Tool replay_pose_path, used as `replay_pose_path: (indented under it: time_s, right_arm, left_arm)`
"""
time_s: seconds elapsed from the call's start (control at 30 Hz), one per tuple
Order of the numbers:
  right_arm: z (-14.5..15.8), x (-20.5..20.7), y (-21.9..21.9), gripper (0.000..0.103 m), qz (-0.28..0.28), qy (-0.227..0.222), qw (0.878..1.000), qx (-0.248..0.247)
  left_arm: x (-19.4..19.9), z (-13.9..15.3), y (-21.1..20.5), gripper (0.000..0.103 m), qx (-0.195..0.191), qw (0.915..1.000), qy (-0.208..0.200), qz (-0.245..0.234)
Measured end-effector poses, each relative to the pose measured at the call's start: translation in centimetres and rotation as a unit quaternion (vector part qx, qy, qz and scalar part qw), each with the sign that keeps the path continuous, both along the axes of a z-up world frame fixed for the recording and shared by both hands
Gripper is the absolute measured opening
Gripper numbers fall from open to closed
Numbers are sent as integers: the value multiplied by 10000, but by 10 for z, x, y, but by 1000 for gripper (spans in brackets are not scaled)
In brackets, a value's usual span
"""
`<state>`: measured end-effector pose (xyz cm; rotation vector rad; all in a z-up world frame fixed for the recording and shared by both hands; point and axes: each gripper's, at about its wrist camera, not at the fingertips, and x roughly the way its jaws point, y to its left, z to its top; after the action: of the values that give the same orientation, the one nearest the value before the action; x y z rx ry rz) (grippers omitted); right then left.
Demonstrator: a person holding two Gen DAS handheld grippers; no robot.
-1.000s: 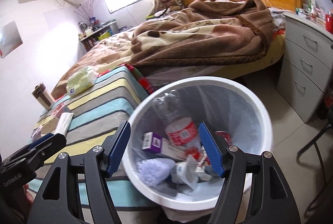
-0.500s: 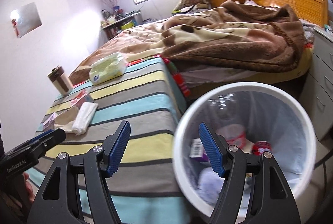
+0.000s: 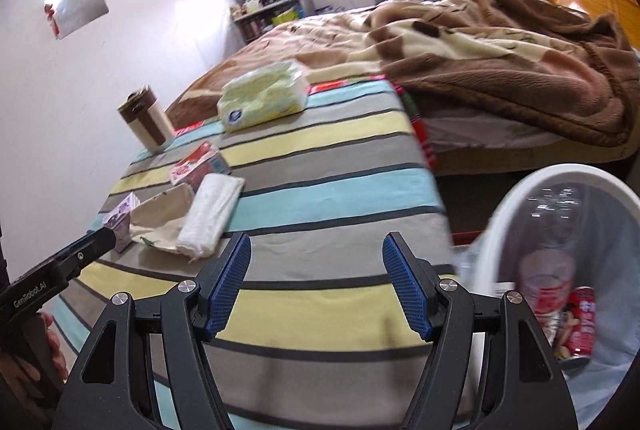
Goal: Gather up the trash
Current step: 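Move both tools back over the bed toward the remaining trash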
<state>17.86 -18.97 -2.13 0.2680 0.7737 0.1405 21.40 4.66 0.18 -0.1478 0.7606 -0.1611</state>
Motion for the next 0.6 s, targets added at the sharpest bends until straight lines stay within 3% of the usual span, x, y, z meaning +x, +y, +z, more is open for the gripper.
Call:
replay_pose_path:
  time_s: [0.3, 0.6]
  right_arm:
    - [-6, 28, 42, 70, 477, 178, 9987, -82]
    - [-14, 53, 68, 70, 656, 379, 9971, -46]
  left_arm:
    - [21, -5, 54, 66, 109, 9988, 8, 472]
    - [38, -12, 94, 66, 314, 9974, 120, 640]
